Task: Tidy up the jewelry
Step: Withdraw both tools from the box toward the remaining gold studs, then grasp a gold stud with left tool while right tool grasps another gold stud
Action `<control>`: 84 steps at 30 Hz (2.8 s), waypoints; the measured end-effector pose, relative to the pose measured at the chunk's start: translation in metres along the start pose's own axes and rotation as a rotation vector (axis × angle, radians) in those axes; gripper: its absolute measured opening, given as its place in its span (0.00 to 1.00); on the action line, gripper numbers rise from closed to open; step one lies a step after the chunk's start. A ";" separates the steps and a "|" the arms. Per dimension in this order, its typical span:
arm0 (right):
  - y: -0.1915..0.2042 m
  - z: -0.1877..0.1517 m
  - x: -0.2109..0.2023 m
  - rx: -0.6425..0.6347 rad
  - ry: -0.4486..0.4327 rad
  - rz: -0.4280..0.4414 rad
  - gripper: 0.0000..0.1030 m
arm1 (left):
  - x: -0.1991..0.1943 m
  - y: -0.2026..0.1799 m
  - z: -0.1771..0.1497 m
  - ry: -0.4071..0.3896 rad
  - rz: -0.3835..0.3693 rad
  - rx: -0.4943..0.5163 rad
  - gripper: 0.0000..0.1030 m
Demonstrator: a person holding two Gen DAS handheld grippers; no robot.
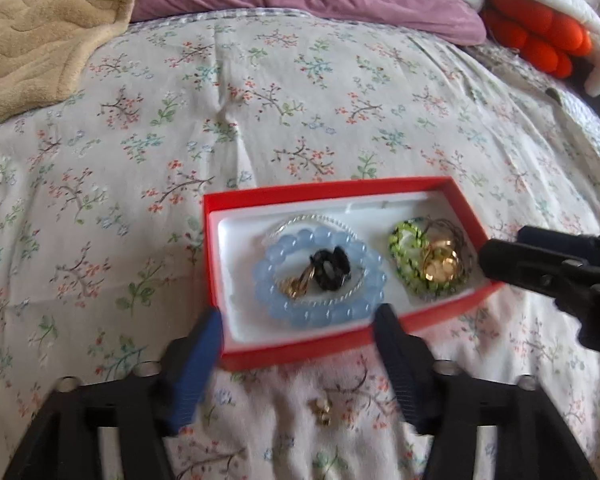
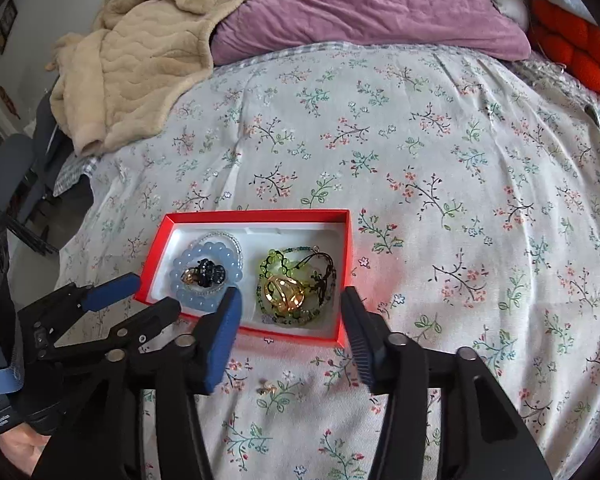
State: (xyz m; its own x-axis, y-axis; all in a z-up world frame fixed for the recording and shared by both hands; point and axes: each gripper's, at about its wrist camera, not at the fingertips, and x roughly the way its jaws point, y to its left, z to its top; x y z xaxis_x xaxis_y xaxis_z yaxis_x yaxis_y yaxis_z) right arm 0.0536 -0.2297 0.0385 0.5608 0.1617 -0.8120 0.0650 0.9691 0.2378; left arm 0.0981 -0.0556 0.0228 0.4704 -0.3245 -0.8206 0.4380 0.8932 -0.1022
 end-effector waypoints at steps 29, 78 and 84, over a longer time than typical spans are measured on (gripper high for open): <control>-0.013 -0.074 -0.007 0.015 0.185 -0.194 0.77 | 0.008 0.016 -0.072 0.170 0.026 -0.007 0.95; 0.002 -0.086 0.030 -0.072 0.285 -0.201 0.77 | 0.019 0.006 -0.064 0.147 0.031 0.070 0.01; 0.020 -0.085 0.044 -0.111 0.292 -0.209 0.77 | 0.010 0.020 -0.068 0.142 0.029 0.057 0.01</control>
State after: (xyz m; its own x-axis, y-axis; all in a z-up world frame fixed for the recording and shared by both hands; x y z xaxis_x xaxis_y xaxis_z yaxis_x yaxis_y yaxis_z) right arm 0.0095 -0.1874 -0.0382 0.2847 -0.0106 -0.9586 0.0536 0.9985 0.0049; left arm 0.0597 -0.0194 -0.0258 0.3722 -0.2478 -0.8945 0.4700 0.8813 -0.0486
